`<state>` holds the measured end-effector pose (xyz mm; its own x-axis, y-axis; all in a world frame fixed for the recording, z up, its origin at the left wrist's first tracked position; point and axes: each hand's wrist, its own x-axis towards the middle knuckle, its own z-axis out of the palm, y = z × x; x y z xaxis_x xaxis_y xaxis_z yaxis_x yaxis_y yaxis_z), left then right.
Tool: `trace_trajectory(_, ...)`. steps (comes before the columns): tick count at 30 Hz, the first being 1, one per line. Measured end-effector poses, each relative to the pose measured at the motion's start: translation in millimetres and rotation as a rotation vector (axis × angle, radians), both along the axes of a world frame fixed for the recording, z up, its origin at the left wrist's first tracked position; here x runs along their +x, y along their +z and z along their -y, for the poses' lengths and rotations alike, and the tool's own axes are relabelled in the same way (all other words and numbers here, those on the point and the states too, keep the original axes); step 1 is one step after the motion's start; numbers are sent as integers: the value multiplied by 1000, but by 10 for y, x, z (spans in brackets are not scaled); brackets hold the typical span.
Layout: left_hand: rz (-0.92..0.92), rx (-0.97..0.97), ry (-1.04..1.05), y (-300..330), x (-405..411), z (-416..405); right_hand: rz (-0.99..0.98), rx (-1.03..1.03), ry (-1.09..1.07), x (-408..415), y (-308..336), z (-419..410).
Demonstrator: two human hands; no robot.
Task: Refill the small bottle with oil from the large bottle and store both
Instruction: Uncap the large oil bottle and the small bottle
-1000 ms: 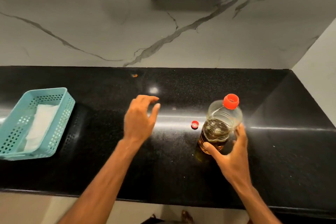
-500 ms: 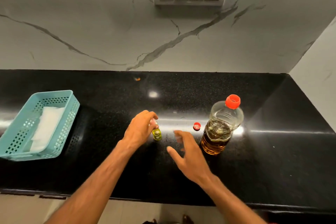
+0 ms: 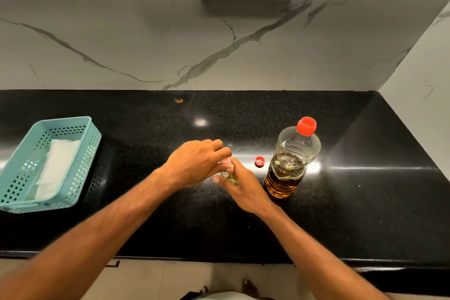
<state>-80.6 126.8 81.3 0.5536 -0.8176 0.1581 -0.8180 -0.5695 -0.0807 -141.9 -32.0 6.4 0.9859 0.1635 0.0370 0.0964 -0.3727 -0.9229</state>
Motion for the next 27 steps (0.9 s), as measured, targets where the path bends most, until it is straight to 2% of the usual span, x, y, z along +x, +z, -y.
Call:
trace_trajectory(4, 173, 94, -156, 48, 63, 76, -18, 48, 16, -26, -50, -15)
trace_trajectory(10, 291, 52, -70, 14, 55, 207, 12, 38, -94, -51, -147, -89)
trace_trajectory(13, 163, 64, 98, 41, 9, 270, 2, 32, -146, -11, -161, -73)
trace_trajectory(15, 30, -21, 182, 61, 1, 267, 13, 69, -168, -2, -161, -45)
trace_trajectory(18, -366, -185, 83, 103, 8, 222, 23, 87, -201, 22, -140, -11)
trace_trajectory(20, -494, -181, 0, 142, -2, 221, 15, 93, -215, 51, -123, 4)
trace_trajectory(23, -480, -195, -9, 143, 12, 234, 3, 93, -199, 66, -111, 3)
trace_trajectory(27, -321, -197, 149, 116, 37, 255, 12, 91, -200, 78, -137, 8)
